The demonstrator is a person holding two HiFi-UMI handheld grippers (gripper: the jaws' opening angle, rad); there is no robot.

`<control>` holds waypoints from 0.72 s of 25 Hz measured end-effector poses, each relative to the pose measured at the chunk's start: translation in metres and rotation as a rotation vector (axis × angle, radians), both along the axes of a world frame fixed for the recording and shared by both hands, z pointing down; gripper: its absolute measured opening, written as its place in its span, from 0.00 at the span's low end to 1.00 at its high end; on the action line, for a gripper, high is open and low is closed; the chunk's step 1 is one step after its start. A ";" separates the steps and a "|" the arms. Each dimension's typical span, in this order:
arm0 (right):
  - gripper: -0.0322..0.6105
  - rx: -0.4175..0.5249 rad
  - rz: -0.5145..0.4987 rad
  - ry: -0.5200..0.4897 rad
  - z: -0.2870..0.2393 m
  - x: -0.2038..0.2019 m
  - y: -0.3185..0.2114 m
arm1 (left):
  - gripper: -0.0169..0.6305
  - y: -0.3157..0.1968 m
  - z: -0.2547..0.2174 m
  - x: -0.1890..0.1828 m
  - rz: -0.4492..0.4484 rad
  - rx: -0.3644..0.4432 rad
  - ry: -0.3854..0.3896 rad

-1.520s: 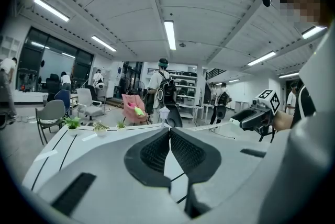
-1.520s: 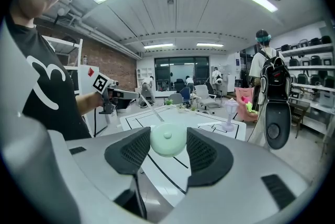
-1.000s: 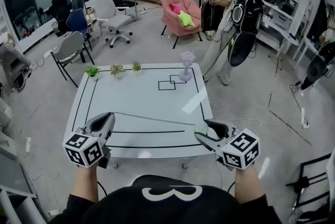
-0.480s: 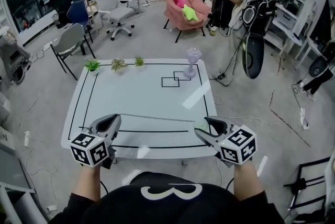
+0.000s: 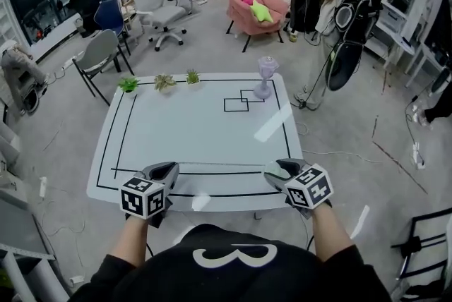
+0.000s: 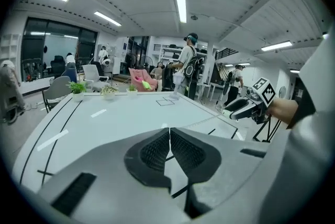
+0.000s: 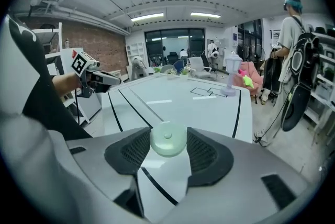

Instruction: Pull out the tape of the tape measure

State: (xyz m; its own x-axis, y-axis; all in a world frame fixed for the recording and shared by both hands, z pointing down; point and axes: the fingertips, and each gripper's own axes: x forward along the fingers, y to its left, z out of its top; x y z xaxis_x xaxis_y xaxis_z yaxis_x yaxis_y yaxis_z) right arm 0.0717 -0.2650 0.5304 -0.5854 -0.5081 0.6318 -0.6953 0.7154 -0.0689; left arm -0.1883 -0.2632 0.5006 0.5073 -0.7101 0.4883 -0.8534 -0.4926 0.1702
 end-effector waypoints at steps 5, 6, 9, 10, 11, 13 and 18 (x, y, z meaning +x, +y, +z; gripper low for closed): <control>0.39 -0.020 -0.006 0.095 0.038 -0.003 -0.007 | 0.05 -0.002 0.039 0.002 0.022 -0.062 -0.113; 0.39 -0.026 -0.010 0.116 0.046 -0.002 -0.007 | 0.05 -0.003 0.046 0.002 0.031 -0.068 -0.139; 0.39 -0.039 -0.004 0.146 0.059 0.000 -0.010 | 0.05 -0.002 0.066 0.006 0.072 -0.085 -0.217; 0.39 -0.045 0.001 0.147 0.062 0.000 -0.011 | 0.05 -0.002 0.072 0.007 0.084 -0.095 -0.242; 0.39 -0.052 0.004 0.148 0.065 0.000 -0.012 | 0.05 -0.001 0.078 0.008 0.094 -0.108 -0.266; 0.39 -0.058 0.005 0.159 0.069 0.000 -0.011 | 0.05 0.002 0.089 0.009 0.108 -0.136 -0.311; 0.39 -0.074 0.035 0.137 0.072 0.001 -0.012 | 0.05 0.003 0.103 0.008 0.114 -0.170 -0.359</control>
